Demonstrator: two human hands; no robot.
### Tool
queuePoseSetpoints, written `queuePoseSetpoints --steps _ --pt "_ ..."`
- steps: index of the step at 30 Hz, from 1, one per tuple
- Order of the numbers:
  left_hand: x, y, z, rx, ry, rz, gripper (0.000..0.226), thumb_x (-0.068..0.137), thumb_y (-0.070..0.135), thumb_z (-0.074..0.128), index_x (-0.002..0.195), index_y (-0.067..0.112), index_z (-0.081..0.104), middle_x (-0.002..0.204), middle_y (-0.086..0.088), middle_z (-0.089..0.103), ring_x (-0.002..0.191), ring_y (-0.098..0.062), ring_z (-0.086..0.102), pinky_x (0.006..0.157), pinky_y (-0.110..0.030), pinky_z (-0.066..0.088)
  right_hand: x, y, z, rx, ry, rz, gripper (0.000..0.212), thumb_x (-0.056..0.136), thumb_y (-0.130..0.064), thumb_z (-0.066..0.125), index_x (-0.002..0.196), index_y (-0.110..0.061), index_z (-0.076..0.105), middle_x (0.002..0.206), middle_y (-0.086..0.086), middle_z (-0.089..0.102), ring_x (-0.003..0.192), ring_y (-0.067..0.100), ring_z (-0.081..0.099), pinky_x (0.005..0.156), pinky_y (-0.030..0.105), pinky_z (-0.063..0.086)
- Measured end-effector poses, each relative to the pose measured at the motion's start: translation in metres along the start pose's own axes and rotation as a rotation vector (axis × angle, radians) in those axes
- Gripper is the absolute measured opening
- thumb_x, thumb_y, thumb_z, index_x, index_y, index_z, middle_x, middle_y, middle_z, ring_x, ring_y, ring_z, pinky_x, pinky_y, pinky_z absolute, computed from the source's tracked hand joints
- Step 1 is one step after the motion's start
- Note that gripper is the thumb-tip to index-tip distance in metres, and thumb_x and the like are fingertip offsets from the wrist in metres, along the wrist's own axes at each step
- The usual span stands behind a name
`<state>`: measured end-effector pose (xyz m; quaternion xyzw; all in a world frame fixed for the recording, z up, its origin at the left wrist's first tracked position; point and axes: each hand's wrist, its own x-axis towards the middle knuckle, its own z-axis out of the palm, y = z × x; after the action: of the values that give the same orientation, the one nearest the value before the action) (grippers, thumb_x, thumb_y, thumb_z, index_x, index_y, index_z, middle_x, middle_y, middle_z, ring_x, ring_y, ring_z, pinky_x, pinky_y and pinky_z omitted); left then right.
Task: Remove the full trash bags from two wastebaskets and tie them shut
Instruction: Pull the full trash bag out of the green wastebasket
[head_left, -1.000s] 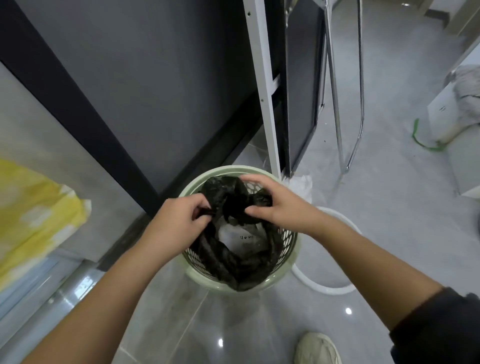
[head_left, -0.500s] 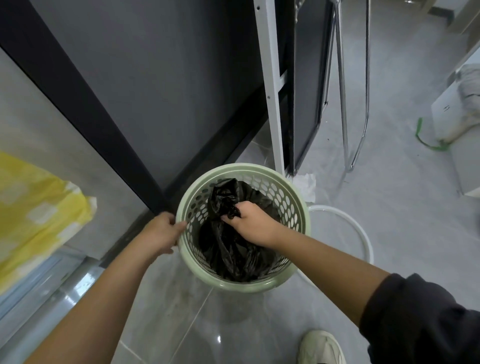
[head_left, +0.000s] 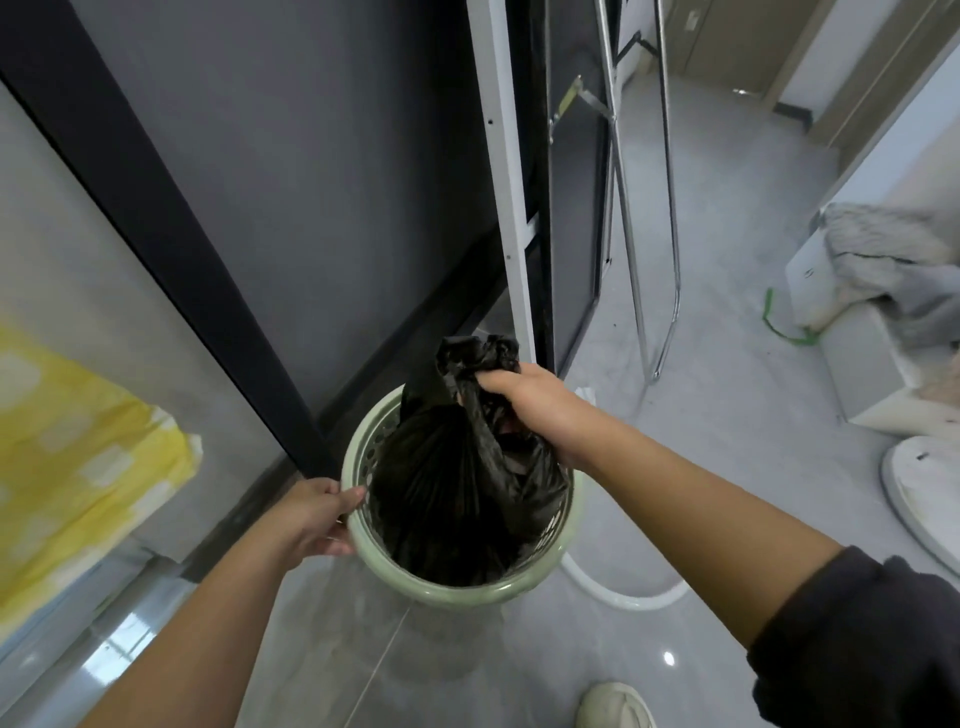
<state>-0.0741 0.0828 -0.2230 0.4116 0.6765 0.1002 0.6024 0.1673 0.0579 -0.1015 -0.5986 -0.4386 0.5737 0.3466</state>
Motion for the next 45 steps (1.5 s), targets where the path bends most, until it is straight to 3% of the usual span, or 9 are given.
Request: queuePoseSetpoints --steps 6,13,16,20,25,31,35,41,45 --pt "0.002 -0.006 -0.015 -0.036 0.01 -0.029 0.022 0.094 0.015 0.056 0.102 -0.006 0.059 0.085 -0.025 0.069 0.07 -0.033 0.066 0.057 -0.04 0.06 -0.028 -0.052 -0.021 0.104 0.08 -0.058 0.015 0.094 -0.021 0.049 0.088 -0.016 0.062 0.062 -0.007 0.071 0.059 0.009 0.069 0.056 0.021 0.049" --pt "0.01 -0.011 -0.02 0.108 0.232 -0.046 0.025 0.093 0.018 0.057 0.096 -0.006 0.062 0.081 -0.028 0.068 0.065 -0.036 0.065 0.072 -0.053 0.058 -0.064 -0.095 -0.029 0.095 0.153 -0.144 0.019 0.094 -0.021 0.048 0.089 -0.014 0.065 0.083 0.004 0.072 0.082 0.02 0.069 0.078 0.031 0.052" --pt "-0.003 0.001 -0.015 0.21 0.291 -0.036 0.034 0.091 0.02 0.057 0.113 -0.006 0.057 0.102 -0.026 0.065 0.086 -0.038 0.064 0.073 -0.043 0.056 -0.079 -0.111 -0.031 0.118 0.2 -0.184 0.017 0.094 -0.02 0.049 0.094 -0.011 0.063 0.091 0.008 0.07 0.086 0.022 0.067 0.083 0.033 0.052" --pt "-0.042 0.043 -0.003 0.43 0.376 0.153 0.057 0.09 0.021 0.056 0.139 -0.001 0.035 0.137 -0.023 0.045 0.12 -0.039 0.049 0.085 -0.04 0.044 -0.097 -0.133 -0.038 0.115 0.248 -0.24 0.017 0.094 -0.019 0.049 0.09 -0.011 0.064 0.084 0.006 0.071 0.08 0.021 0.068 0.083 0.035 0.053" --pt "-0.088 0.098 0.004 0.506 0.325 0.38 0.056 0.091 0.028 0.055 0.14 0.006 0.039 0.138 -0.015 0.049 0.121 -0.031 0.051 0.088 -0.032 0.041 -0.117 -0.151 -0.045 0.132 0.284 -0.282 0.017 0.095 -0.018 0.049 0.087 -0.011 0.063 0.077 0.005 0.072 0.072 0.018 0.069 0.079 0.031 0.055" --pt "-0.176 0.151 0.05 0.268 0.283 0.942 0.019 0.091 0.018 0.055 0.109 0.023 0.06 0.1 0.008 0.065 0.095 -0.007 0.06 0.085 -0.022 0.043 -0.14 -0.149 -0.065 0.069 0.4 -0.253 0.016 0.095 -0.023 0.048 0.085 -0.017 0.06 0.075 -0.001 0.069 0.059 0.008 0.067 0.049 0.013 0.049" --pt "-0.225 0.16 0.086 0.225 0.075 1.24 0.026 0.083 0.033 0.063 0.107 0.028 0.056 0.093 0.013 0.061 0.088 -0.003 0.057 0.076 -0.018 0.046 -0.145 -0.136 -0.077 0.075 0.501 -0.246 0.017 0.094 -0.019 0.048 0.085 -0.015 0.062 0.077 0.003 0.069 0.066 0.013 0.069 0.059 0.019 0.054" --pt "-0.233 0.155 0.145 0.703 0.194 1.294 0.093 0.055 0.073 0.068 0.129 0.032 0.03 0.119 0.016 0.042 0.113 -0.007 0.043 0.097 -0.03 0.041 -0.157 -0.108 -0.094 0.106 0.574 -0.214 0.021 0.093 -0.015 0.047 0.081 -0.011 0.063 0.077 0.008 0.067 0.074 0.021 0.065 0.073 0.034 0.051" --pt "-0.229 0.149 0.179 0.414 0.252 1.325 0.048 0.075 0.055 0.065 0.107 0.029 0.041 0.096 0.014 0.054 0.09 -0.011 0.053 0.076 -0.03 0.044 -0.165 -0.089 -0.105 0.029 0.617 -0.198 0.019 0.094 -0.015 0.046 0.086 -0.007 0.062 0.081 0.011 0.064 0.078 0.022 0.063 0.073 0.034 0.05"
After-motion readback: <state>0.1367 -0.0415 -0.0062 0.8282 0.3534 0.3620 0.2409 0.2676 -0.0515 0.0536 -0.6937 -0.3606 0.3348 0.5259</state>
